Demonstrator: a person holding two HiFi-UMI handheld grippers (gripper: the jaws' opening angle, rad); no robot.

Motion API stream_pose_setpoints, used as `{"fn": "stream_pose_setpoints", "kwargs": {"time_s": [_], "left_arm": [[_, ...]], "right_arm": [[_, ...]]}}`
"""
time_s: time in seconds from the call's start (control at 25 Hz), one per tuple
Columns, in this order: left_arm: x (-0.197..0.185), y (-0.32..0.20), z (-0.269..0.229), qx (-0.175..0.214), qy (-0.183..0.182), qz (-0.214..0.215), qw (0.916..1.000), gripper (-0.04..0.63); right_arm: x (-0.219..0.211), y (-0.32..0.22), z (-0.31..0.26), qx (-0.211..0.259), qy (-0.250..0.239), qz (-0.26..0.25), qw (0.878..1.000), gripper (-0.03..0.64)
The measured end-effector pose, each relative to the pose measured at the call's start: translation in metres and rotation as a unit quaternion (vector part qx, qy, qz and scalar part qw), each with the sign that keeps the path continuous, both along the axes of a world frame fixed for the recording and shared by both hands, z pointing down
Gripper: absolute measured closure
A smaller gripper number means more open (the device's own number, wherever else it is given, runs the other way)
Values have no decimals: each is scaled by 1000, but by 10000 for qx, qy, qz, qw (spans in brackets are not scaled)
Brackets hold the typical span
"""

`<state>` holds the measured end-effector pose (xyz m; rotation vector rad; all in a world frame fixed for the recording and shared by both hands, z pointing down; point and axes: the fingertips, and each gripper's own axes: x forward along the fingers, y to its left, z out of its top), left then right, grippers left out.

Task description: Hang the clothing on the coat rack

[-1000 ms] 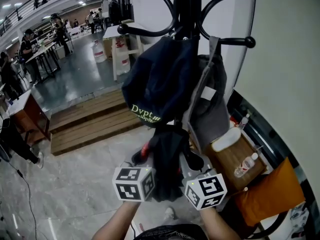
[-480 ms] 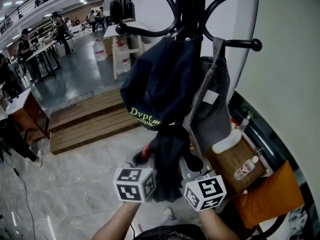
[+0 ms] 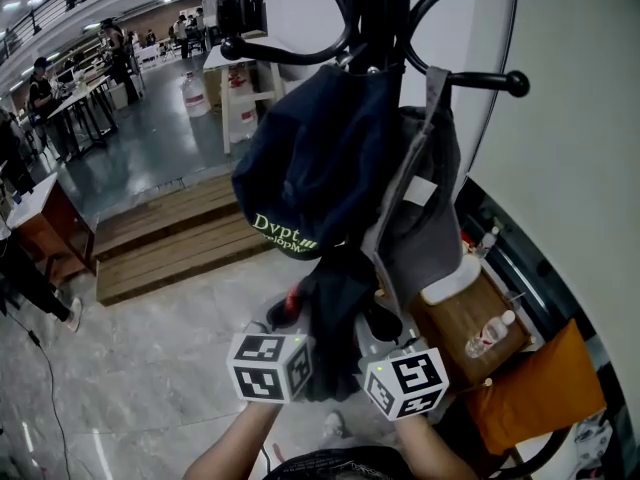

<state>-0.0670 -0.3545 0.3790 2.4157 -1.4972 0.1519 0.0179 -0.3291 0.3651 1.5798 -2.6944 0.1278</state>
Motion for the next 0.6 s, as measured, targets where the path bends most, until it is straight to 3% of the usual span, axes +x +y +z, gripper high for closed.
{"fn": "stream_pose_setpoints", "kwargs": {"time_s": [0.6], "left_arm": [[4,-2,9,-53,23,75,10000,563]], "right_arm": [[-3,-6,15,-134,35,-18,9999,592]]}}
